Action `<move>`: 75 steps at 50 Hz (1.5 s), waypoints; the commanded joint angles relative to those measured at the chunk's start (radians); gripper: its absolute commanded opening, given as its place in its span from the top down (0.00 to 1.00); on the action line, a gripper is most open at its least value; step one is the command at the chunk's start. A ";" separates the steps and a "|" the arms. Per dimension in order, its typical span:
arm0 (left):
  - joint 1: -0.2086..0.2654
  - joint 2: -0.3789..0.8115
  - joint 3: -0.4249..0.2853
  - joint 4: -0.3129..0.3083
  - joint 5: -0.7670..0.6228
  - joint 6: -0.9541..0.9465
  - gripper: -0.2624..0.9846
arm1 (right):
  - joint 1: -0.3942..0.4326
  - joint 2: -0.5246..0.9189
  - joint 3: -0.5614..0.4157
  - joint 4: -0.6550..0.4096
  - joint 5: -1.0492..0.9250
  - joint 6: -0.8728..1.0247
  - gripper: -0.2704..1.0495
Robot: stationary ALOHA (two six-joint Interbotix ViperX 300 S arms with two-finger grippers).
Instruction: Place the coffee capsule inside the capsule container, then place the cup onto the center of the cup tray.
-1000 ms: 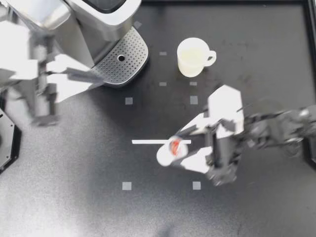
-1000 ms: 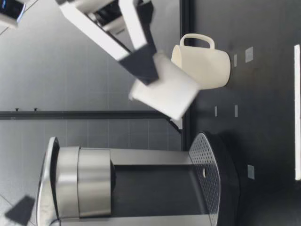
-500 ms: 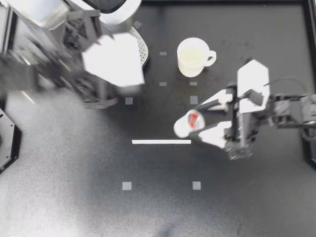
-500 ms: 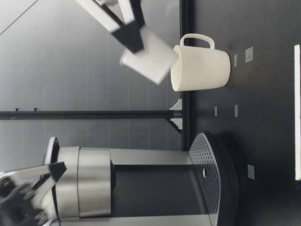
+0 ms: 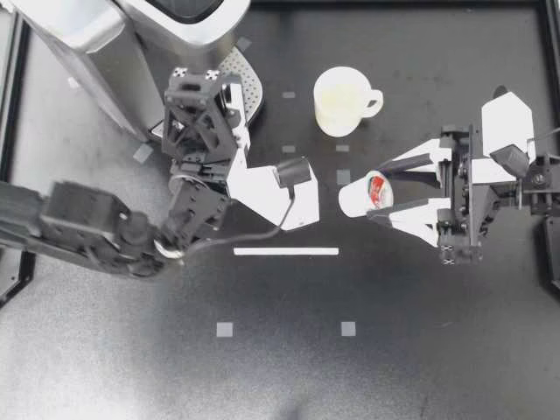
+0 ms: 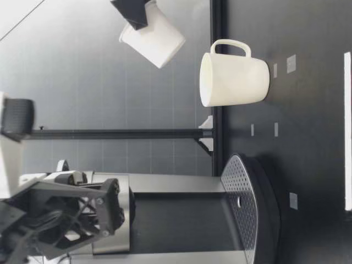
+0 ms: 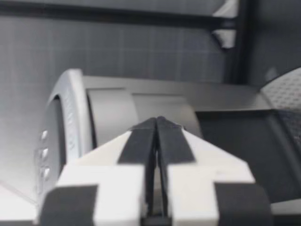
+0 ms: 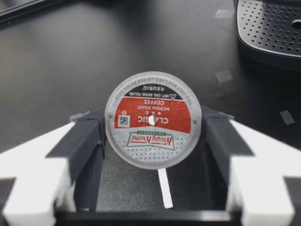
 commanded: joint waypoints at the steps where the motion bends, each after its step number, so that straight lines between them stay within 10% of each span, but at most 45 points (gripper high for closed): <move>1: -0.003 -0.012 0.003 0.038 0.031 -0.009 0.75 | -0.012 -0.006 -0.009 0.002 -0.011 -0.003 0.47; 75: 0.087 -0.133 0.107 0.290 0.071 0.000 0.75 | -0.015 -0.018 -0.029 0.002 -0.009 0.009 0.47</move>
